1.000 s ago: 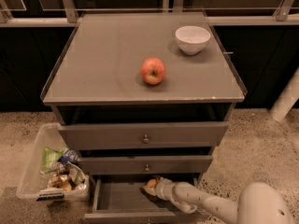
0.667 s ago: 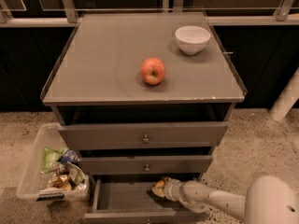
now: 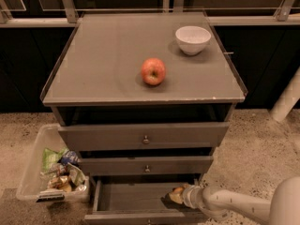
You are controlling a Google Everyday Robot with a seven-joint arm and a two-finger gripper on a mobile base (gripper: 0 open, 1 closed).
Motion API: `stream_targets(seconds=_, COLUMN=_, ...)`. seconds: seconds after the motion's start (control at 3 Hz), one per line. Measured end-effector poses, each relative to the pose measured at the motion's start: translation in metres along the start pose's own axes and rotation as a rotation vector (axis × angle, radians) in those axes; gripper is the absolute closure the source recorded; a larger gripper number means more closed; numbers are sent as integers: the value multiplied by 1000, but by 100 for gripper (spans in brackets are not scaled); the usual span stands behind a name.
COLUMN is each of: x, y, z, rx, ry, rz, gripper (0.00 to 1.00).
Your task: Pick orange from bottom drawer and place on counter
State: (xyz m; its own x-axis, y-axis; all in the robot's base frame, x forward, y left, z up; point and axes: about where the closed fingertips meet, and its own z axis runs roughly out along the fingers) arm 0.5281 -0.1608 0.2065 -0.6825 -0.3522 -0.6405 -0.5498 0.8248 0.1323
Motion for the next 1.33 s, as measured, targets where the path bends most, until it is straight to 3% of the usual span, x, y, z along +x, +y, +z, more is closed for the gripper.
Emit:
stream_targets(seconds=0.67, x=21, y=-22, z=-52, rx=7, ry=-85, rz=121, gripper=100)
stream_targets(seconds=1.0, x=21, y=-23, z=-52, rx=9, ry=-84, rz=121, gripper=100)
stream_targets(seconds=1.33, x=1, y=-15, z=-73, rx=-8, ry=-114, rz=86, gripper=100)
